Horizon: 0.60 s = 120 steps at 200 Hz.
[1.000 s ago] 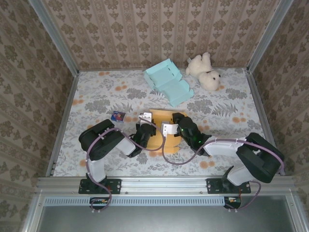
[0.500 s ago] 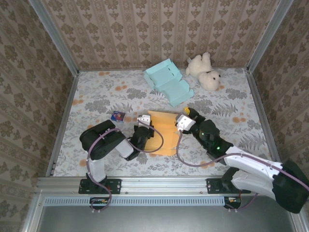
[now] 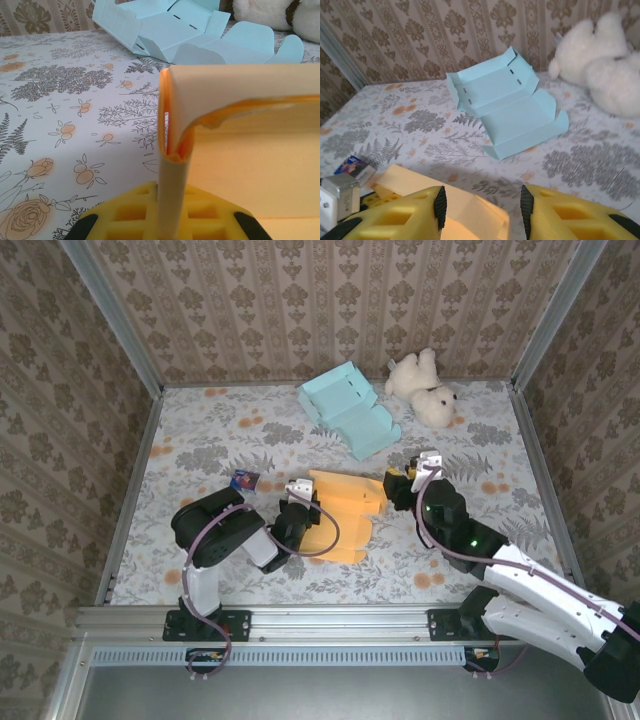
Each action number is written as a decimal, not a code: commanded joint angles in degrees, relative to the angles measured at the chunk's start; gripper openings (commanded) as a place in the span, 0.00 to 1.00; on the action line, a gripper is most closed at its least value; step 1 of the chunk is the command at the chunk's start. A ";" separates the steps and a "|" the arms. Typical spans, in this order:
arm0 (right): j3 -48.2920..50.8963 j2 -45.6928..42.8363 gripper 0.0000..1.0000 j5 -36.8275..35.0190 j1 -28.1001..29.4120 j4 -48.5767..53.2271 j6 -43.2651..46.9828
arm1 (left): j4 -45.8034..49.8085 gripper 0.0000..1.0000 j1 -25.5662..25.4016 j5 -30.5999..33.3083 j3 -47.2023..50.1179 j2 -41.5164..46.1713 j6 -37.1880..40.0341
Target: Fold the paper box
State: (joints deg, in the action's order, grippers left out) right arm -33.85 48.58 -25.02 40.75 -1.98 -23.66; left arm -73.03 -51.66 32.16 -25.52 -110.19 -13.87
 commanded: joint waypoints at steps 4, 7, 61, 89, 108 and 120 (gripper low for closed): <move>1.52 -0.30 0.46 3.14 -0.24 0.98 -12.50 | -1.32 0.00 0.28 0.13 0.64 -0.99 -0.62; 1.65 0.00 0.47 3.44 -0.24 0.70 -12.80 | -1.32 0.00 0.26 0.24 0.63 -0.99 -0.63; -0.39 8.54 0.48 8.89 1.28 -2.41 -14.38 | -1.30 0.00 -1.42 3.12 1.95 0.50 -0.51; -2.99 14.48 0.48 9.25 2.35 -3.01 -14.05 | -1.32 0.00 -1.69 3.34 2.40 0.76 -0.98; -4.22 17.16 0.49 8.96 3.09 -3.48 -13.88 | -1.34 0.00 -1.80 3.52 2.78 1.12 -1.25; -4.78 18.09 0.49 7.73 3.74 -3.32 -13.63 | -1.33 0.00 -1.87 3.74 2.76 0.95 -1.28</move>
State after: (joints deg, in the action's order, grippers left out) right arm -35.75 65.14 -17.04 43.38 -3.27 -36.49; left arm -74.54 -52.97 34.57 -23.86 -110.04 -14.26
